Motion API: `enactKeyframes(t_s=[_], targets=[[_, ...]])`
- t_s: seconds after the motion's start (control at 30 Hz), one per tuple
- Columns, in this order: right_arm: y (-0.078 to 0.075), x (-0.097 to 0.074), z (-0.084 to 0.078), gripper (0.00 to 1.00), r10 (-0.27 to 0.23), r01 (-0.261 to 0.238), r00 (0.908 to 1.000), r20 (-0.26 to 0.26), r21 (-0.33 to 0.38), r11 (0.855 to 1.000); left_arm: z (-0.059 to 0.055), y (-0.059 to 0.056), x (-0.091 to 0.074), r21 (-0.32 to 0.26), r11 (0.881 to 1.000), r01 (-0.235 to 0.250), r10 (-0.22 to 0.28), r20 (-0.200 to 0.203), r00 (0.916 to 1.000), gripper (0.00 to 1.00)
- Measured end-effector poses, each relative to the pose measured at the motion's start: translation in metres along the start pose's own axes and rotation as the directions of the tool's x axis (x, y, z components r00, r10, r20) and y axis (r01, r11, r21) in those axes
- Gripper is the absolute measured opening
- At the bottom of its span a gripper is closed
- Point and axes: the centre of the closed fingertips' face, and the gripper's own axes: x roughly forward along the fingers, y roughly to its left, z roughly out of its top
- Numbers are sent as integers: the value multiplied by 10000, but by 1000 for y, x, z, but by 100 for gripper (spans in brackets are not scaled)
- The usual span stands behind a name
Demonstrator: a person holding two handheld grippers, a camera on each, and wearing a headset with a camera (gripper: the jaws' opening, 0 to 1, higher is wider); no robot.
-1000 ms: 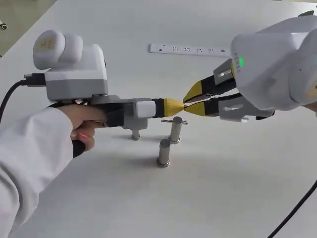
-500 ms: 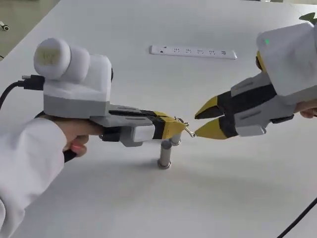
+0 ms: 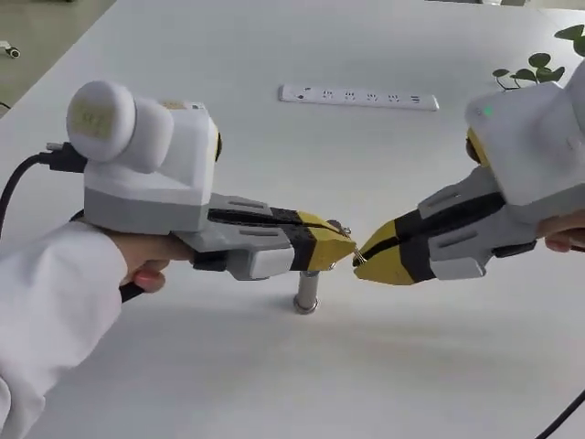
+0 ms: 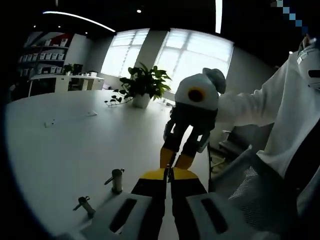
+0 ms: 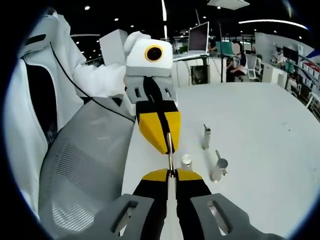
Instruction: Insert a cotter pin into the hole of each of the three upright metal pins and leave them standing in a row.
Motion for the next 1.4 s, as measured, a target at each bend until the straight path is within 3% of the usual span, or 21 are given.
enactKeyframes(t_s=[0.07,0.2,0.27,0.3,0.4,0.53,0.6,0.7,0.87,0.97,1.03,1.13,1.4], targets=[[4,0,-1,0,184,-184,9998,-33,-24,9998,-2,-2,-1,35,9999,123,-123,-113,9999,0],[14,-1,-3,0,527,-530,9985,-175,-142,9985,-10,-8,-4,861,9952,456,-422,-411,9983,0],[18,-1,-5,0,616,-630,9975,-332,-415,9972,-19,-8,-5,1398,9890,479,-353,-911,9952,0],[18,0,-6,0,601,-620,9974,-387,-490,9969,-20,-9,-4,1249,9910,487,-368,-956,9947,0],[19,-1,-9,0,507,-540,9971,-571,-564,9969,-34,-4,-8,2030,9781,468,-136,-1622,9867,0],[18,-2,-12,0,349,-407,9963,-782,-736,9965,-34,-2,-10,1759,9839,316,-80,-1330,9911,0],[12,-3,-16,0,20,-123,9937,-1119,-918,9957,-33,3,-11,1947,9809,34,199,-1176,9929,0],[3,-4,-27,0,-308,62,9812,-1903,-1286,9917,-35,12,-14,2175,9752,-419,651,-1005,9928,1],[-5,1,-37,0,-454,125,9649,-2587,-1275,9918,-38,27,-16,2179,9683,-1219,1369,-551,9891,33],[-11,6,-45,0,-516,14,9455,-3216,-1545,9880,-47,37,-15,2024,9671,-1538,1693,-616,9836,34],[-13,9,-47,0,-486,-66,9392,-3400,-1592,9872,-55,43,-13,2006,9654,-1663,1849,-775,9797,36],[-21,13,-53,0,-638,-169,9145,-3996,-1954,9806,-67,48,-9,2006,9649,-1692,1951,-1173,9737,35],[-33,17,-59,0,-666,-348,8920,-4471,-2149,9760,-83,60,2,1810,9682,-1730,2019,-1558,9669,33]])
